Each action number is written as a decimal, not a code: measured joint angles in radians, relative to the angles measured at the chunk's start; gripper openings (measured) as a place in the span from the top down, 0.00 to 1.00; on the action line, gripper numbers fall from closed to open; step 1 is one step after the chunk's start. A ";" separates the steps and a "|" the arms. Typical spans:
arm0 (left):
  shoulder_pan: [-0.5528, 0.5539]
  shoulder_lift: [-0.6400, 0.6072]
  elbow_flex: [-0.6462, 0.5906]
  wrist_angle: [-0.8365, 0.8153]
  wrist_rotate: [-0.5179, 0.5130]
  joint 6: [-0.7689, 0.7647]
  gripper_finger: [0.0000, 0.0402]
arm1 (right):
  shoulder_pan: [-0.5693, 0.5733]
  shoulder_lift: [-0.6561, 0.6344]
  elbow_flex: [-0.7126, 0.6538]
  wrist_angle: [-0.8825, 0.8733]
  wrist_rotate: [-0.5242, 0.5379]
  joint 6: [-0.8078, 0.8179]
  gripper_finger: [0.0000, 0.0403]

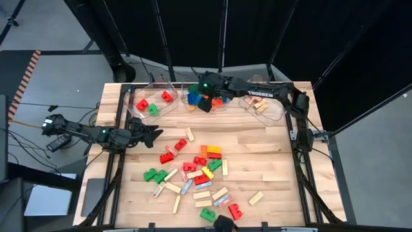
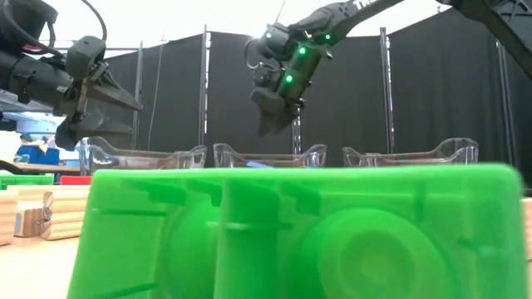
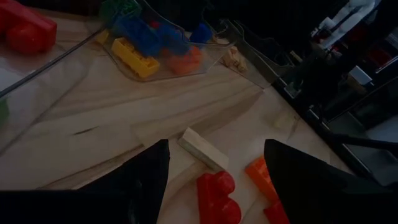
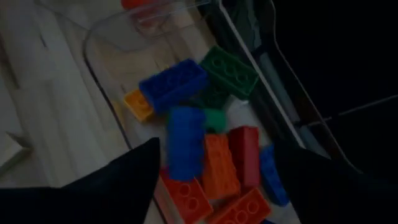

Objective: Sort blocks by size
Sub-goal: Put the large blue game piece into the middle transparent bin, then put the large yellow game piece into the middle transparent bin, then put the large red game piece into the middle transparent bin, then put the small green game piece into the left transparent bin

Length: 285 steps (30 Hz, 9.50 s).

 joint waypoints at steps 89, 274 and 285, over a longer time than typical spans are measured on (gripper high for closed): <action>0.000 0.030 0.000 0.001 -0.019 -0.040 0.33 | -0.007 -0.004 0.071 -0.066 -0.063 0.007 0.60; 0.000 0.054 0.000 -0.030 -0.057 -0.017 0.33 | 0.033 0.490 0.563 0.338 -0.261 0.115 0.57; 0.001 0.063 0.000 -0.025 -0.056 -0.047 0.33 | 0.062 0.511 0.605 0.369 -0.212 0.021 0.25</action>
